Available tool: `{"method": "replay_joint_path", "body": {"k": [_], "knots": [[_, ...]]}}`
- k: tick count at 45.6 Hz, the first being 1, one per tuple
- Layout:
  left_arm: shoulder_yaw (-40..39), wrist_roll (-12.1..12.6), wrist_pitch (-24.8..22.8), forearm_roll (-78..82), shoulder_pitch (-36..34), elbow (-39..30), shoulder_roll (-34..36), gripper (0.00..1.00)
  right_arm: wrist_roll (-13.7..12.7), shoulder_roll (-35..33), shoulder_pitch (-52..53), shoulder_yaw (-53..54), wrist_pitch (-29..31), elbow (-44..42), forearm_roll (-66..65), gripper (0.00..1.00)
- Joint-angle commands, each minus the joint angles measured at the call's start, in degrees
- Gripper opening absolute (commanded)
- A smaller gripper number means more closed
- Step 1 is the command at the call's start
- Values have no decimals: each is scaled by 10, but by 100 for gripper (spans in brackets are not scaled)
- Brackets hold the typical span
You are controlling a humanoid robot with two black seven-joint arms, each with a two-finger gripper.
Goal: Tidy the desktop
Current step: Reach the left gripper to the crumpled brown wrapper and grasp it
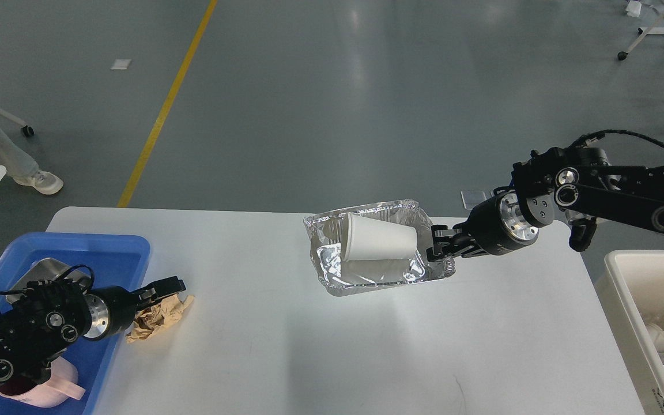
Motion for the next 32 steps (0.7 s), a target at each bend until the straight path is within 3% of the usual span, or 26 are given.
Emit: {"method": "replay_joint_path", "body": {"k": [1, 19, 32], "knots": [[0, 0, 2, 0, 4, 1, 1, 97, 0, 0, -3, 0, -1, 0, -1, 0], [0, 3, 7, 0, 4, 0, 0, 94, 0, 1, -8, 0, -1, -2, -2, 0], [1, 0, 31, 1, 6, 1, 1, 72, 0, 6, -8, 0, -1, -5, -2, 0]]}}
